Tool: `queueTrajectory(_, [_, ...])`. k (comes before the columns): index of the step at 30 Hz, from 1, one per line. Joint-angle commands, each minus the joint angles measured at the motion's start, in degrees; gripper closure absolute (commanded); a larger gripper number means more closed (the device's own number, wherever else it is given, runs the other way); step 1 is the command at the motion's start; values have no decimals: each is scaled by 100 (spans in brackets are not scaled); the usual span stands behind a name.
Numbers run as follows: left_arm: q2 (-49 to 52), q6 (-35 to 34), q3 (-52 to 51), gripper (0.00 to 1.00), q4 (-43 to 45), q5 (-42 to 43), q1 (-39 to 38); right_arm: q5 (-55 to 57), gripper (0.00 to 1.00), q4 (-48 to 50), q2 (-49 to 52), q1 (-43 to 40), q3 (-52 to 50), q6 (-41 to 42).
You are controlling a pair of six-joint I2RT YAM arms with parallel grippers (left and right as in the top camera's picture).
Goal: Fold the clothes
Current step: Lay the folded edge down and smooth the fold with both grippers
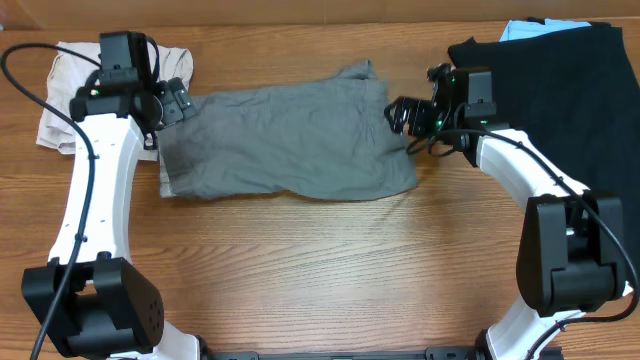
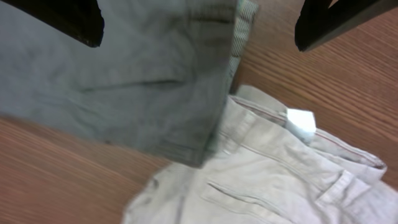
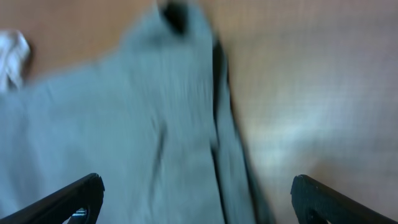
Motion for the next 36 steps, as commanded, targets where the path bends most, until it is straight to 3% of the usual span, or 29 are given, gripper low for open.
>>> queueTrajectory(1, [-48,310,264,0,-313,476,31,-179,0,-369,-109,170,50,-737])
queueTrajectory(3, [-44,313,262,0,-485,472,31,-164,0,-577,-107,262,-7,-938])
queueTrajectory(5, [-33,348,210,0,-599,452,31,-57,10,-713,-107,378,-116,-955])
queueTrajectory(10, [-26,413,-2,0,-452,426,22,922,16,-815,-90,531,-201,-953])
queueTrajectory(15, [-20,413,-144,0,-424,426,-22,1808,18,-809,175,697,-210,-953])
queueTrajectory(20, [-17,413,-225,0,-413,428,-22,1947,19,-634,518,708,-210,-955])
queueTrajectory(23, [-17,413,-245,0,-402,428,-39,1941,46,-623,616,713,-208,-879])
queueTrajectory(24, [-11,411,-254,0,-400,428,-59,1941,71,-686,627,713,-208,-772])
queueTrajectory(26, [-7,409,-280,0,-382,433,-98,1941,94,-789,621,695,-195,-531])
queueTrajectory(36, [81,396,-291,0,-356,428,-424,986,96,-1989,474,-529,133,581])
